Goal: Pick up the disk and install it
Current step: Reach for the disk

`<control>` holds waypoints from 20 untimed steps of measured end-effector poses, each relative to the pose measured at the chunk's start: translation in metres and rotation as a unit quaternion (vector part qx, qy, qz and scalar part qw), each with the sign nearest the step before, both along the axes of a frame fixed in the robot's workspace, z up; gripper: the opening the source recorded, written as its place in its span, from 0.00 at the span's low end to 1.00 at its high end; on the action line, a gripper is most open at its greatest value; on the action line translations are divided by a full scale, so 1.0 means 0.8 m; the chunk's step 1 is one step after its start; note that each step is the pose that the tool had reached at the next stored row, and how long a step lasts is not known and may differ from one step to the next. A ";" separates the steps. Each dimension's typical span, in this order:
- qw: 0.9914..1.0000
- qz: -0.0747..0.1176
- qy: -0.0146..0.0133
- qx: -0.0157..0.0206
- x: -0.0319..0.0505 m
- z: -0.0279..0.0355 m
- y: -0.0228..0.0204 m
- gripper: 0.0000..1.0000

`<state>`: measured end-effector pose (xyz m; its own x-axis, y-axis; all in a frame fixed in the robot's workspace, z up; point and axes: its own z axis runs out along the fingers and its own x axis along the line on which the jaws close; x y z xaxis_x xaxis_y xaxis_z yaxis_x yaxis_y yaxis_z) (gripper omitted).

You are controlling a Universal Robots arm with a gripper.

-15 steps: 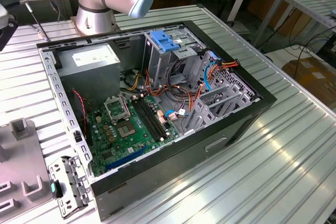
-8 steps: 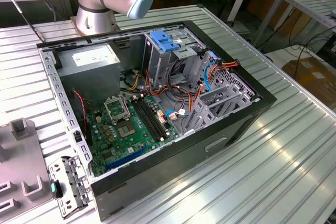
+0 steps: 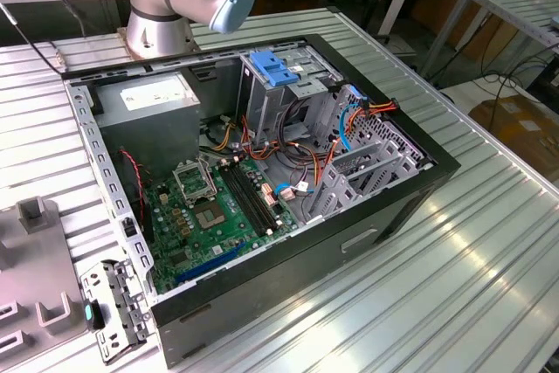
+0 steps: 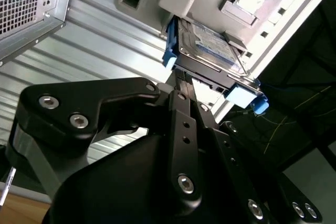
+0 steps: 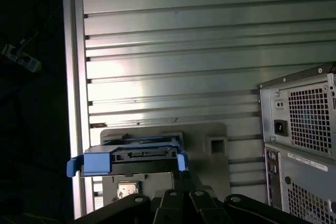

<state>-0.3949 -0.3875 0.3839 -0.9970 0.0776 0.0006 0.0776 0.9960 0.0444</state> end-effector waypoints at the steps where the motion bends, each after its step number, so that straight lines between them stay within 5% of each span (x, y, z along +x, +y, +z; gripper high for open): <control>1: 1.000 0.000 0.000 0.000 -0.005 -0.0002 0.0000 0.11; 11: 1.000 0.000 0.000 0.000 -0.067 -0.0019 0.0003 0.11; 20: 1.000 0.000 0.000 0.000 -0.069 -0.0019 0.0003 0.11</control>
<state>-0.4504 -0.3873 0.3824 -0.9969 0.0782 0.0005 0.0781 0.9959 0.0445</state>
